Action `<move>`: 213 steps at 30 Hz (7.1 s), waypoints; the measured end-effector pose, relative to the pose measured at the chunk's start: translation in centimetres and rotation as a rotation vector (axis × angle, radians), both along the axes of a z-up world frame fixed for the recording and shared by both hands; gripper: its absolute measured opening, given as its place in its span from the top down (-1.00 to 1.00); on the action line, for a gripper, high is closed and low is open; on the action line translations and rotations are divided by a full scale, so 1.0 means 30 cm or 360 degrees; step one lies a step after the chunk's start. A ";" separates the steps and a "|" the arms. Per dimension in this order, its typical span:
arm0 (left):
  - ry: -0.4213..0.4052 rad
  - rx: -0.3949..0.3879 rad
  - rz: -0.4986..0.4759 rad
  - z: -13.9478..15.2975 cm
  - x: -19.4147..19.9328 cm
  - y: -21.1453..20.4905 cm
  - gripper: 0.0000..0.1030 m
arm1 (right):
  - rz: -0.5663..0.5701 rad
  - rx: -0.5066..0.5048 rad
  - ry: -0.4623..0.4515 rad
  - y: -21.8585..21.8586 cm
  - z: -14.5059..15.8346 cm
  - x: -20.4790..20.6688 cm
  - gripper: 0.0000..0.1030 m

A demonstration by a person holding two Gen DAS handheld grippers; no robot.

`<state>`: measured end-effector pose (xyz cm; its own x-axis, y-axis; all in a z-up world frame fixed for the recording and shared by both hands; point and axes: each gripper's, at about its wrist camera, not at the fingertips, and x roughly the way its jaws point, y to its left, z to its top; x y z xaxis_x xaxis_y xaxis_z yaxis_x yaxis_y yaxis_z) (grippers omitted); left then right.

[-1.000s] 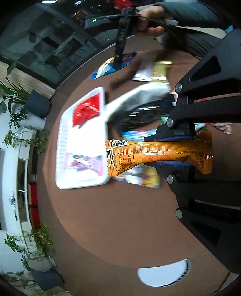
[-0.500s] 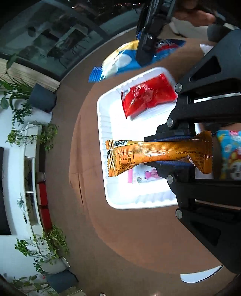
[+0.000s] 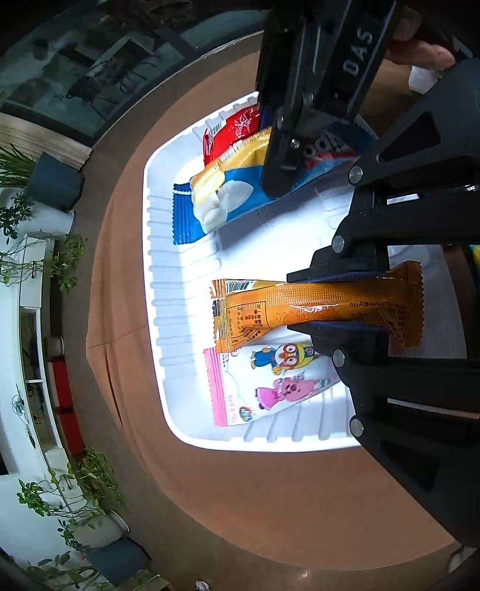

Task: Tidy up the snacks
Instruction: 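Place orange bar in tray with left gripper while right gripper places wafer packet, then grasp the brown-and-red chocolate packet with the left gripper, then grasp the gold packet with the right gripper, then carry chocolate packet to tray with left gripper while right gripper carries gold packet, then release both packets into the tray and lift both grippers away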

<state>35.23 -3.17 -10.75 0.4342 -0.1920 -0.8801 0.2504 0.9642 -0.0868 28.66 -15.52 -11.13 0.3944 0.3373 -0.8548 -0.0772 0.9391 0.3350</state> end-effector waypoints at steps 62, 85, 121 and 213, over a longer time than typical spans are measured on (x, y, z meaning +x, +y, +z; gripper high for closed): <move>0.0013 0.0237 -0.0350 -0.057 -1.126 0.047 -0.03 | 0.0089 -0.0005 -0.0168 -0.148 0.108 -0.846 -0.61; 0.0077 0.0038 -0.0328 -0.039 -1.104 0.077 0.61 | 0.0491 -0.0335 -0.0102 -0.084 0.072 -0.854 -0.38; 0.0103 -0.0245 -0.0214 -0.016 -1.121 0.187 0.72 | 0.0651 -0.0275 0.0006 -0.053 0.047 -0.837 0.36; -0.0283 -0.0224 0.0150 0.253 -0.568 0.226 -0.86 | -0.0073 -0.0028 -0.0322 -0.094 0.192 -0.421 -0.69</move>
